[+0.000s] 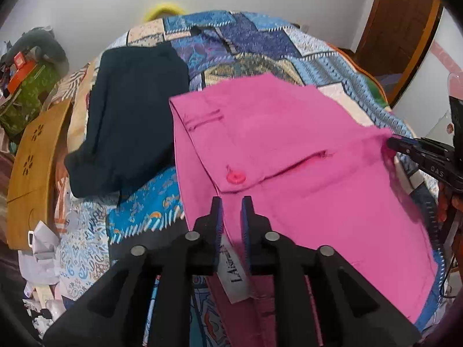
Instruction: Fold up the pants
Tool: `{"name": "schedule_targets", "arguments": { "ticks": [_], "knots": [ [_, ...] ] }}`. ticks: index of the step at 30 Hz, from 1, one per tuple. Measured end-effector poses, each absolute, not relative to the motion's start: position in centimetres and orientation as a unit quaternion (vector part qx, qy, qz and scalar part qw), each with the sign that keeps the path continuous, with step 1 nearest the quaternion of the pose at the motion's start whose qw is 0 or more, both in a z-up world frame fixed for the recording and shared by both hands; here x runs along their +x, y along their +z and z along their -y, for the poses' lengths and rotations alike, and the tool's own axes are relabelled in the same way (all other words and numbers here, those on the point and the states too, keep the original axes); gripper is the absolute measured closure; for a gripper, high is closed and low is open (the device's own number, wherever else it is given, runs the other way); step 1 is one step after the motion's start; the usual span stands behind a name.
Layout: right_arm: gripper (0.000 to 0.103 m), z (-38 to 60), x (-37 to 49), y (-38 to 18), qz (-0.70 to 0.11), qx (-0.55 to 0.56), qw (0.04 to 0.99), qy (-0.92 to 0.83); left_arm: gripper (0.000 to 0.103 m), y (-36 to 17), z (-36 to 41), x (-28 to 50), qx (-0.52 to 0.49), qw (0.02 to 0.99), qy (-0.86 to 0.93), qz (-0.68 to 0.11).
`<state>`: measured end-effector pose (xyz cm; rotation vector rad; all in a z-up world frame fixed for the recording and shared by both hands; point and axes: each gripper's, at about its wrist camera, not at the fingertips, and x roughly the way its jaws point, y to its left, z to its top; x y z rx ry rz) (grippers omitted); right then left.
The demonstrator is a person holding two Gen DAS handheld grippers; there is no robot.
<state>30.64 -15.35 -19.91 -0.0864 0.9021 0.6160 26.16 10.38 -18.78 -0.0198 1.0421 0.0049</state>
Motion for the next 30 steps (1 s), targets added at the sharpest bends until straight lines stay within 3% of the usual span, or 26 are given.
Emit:
{"name": "schedule_targets", "arguments": {
  "ticks": [9, 14, 23, 27, 29, 30],
  "knots": [
    [0.070, 17.5, 31.0, -16.6, -0.381, -0.021, 0.885, 0.265, 0.061, -17.4, -12.7, 28.9, -0.051, 0.872, 0.020, -0.487],
    [0.063, 18.5, 32.5, -17.6, -0.389, -0.008, 0.889, 0.240, 0.059, -19.1, -13.6, 30.4, -0.071, 0.857, 0.021, -0.510],
    [0.063, 18.9, 35.0, -22.1, -0.461, 0.004, 0.857, 0.229, 0.059, -22.2, -13.7, 32.3, -0.108, 0.832, -0.005, -0.544],
    [0.063, 17.7, 34.6, -22.9, -0.466, -0.017, 0.849, 0.247, 0.067, -22.6, -13.2, 32.6, -0.129, 0.821, -0.041, -0.555],
    [0.063, 17.3, 34.5, -23.0, -0.464, -0.025, 0.849, 0.250, 0.077, -22.4, -12.9, 32.7, -0.115, 0.824, -0.035, -0.554],
    [0.067, 17.1, 34.5, -23.1, -0.462, -0.027, 0.850, 0.252, 0.089, -22.3, -12.8, 32.6, -0.103, 0.827, -0.024, -0.552]
  ]
}}
